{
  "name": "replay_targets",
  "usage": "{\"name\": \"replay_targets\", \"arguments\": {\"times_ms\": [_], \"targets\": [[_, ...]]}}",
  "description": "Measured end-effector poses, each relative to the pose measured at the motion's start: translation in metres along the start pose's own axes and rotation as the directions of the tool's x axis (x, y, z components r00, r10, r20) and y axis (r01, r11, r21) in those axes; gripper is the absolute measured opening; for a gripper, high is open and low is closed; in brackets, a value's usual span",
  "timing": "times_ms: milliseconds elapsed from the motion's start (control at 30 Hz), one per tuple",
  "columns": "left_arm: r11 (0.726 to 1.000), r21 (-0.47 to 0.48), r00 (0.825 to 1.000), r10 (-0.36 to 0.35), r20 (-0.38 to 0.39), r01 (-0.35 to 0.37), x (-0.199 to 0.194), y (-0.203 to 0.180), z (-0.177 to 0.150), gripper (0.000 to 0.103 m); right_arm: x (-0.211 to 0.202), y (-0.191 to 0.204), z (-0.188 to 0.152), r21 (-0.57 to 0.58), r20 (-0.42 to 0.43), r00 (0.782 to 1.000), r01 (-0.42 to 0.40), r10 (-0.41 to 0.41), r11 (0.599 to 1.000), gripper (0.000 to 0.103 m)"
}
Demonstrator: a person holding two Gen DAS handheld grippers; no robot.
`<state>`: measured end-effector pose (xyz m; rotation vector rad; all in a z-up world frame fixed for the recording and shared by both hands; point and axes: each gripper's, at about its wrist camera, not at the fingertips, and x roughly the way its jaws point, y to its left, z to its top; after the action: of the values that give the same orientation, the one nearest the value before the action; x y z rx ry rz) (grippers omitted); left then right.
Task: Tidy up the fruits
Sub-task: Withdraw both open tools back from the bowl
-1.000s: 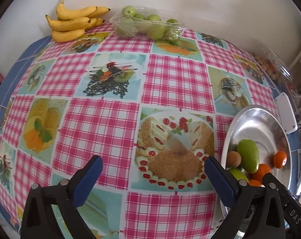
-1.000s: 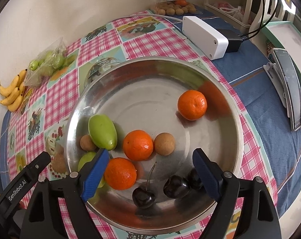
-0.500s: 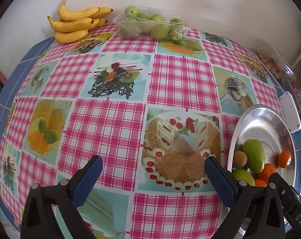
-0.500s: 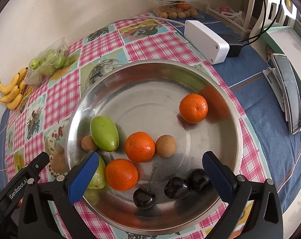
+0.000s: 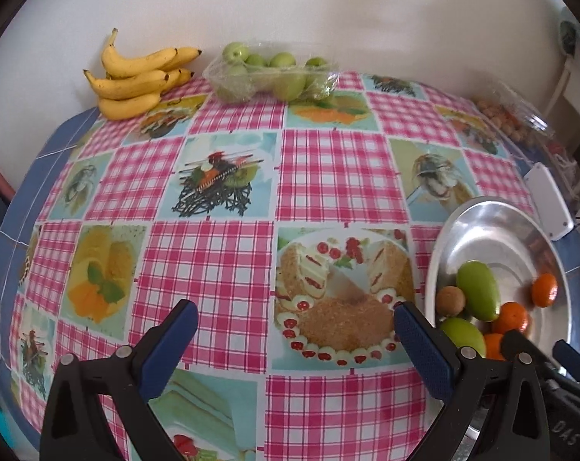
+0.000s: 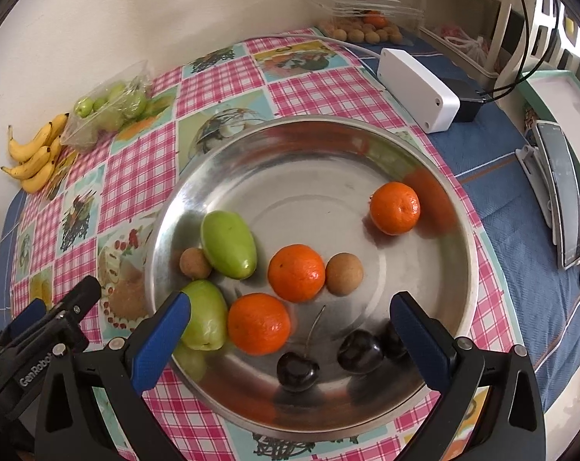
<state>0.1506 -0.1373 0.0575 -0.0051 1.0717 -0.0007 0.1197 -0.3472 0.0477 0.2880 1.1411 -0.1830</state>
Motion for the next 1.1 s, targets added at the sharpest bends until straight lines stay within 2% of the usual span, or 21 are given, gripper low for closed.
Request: {"name": "replay_targets", "arguments": {"times_ms": [167, 333, 633, 933, 1100], "targets": [[0.999, -0.031, 0.999, 0.034, 0.029, -0.033, -0.015, 0.005, -0.004, 0.103, -0.005, 0.003, -0.006, -0.012, 0.003, 1.000, 0.004, -0.004, 1.000, 0.103], [0.999, -0.047, 1.000, 0.013, 0.018, -0.012, -0.019, 0.014, -0.015, 0.103, -0.008, 0.005, -0.016, -0.021, -0.005, 1.000, 0.003, -0.003, 1.000, 0.103], [0.998, -0.048, 0.998, 0.025, -0.050, -0.027, -0.013, 0.040, -0.038, 0.103, -0.015, 0.014, -0.036, -0.056, 0.018, 1.000, -0.003, 0.004, 0.998, 0.103], [0.998, -0.032, 0.998, 0.049, -0.043, -0.050, -0.028, 0.056, -0.056, 0.103, -0.027, 0.024, -0.057, -0.103, 0.034, 0.999, -0.009, 0.013, 0.995, 0.103], [0.998, -0.027, 0.997, 0.062, -0.035, -0.063, -0.039, 0.065, -0.064, 0.103, -0.030, 0.020, -0.067, -0.090, 0.035, 0.999, -0.001, 0.004, 0.996, 0.103]]}}
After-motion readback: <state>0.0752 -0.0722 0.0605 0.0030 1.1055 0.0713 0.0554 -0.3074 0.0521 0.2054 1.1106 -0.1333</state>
